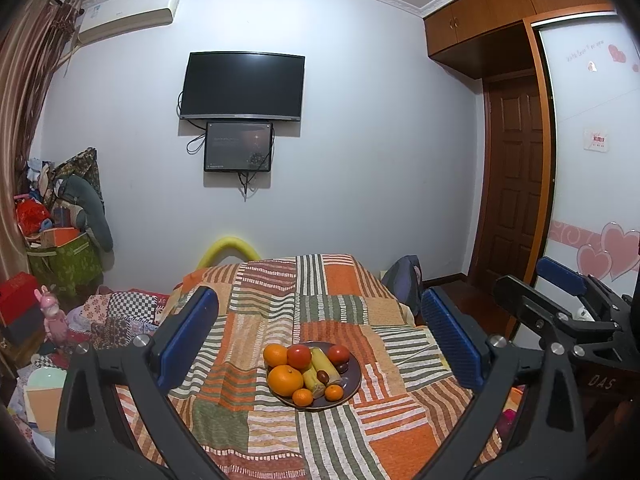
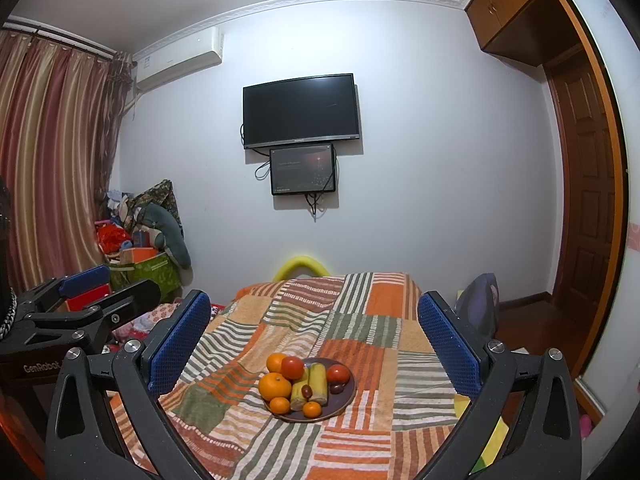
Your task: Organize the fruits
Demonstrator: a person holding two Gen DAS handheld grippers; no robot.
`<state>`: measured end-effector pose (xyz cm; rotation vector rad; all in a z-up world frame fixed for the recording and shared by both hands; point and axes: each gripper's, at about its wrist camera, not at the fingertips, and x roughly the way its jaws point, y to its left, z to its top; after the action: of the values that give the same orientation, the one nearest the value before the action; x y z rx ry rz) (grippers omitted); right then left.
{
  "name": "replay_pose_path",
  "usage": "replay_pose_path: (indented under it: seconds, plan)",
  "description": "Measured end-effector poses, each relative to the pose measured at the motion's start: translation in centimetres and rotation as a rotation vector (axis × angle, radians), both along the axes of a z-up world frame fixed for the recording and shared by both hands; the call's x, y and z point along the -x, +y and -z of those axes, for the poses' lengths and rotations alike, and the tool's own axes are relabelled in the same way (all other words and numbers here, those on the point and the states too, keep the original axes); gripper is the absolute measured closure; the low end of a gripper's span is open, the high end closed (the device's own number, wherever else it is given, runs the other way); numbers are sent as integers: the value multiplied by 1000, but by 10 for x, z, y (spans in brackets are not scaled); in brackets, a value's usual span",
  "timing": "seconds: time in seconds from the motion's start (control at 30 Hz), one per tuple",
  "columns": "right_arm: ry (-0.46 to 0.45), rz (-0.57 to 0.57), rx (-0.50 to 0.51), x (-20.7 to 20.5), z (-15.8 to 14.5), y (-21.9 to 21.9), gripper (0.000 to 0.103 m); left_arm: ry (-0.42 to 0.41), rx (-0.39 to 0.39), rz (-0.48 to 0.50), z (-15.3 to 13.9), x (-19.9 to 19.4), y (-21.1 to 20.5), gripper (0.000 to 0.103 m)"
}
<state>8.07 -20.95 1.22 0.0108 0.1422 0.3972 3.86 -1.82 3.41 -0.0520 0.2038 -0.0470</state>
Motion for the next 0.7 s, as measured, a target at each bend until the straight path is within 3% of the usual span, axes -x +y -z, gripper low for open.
replay_pose_path:
  seconds: [0.7]
  plan:
    - [1,11,-1,1,-2,1,0,4,18,6,1,-2,1,0]
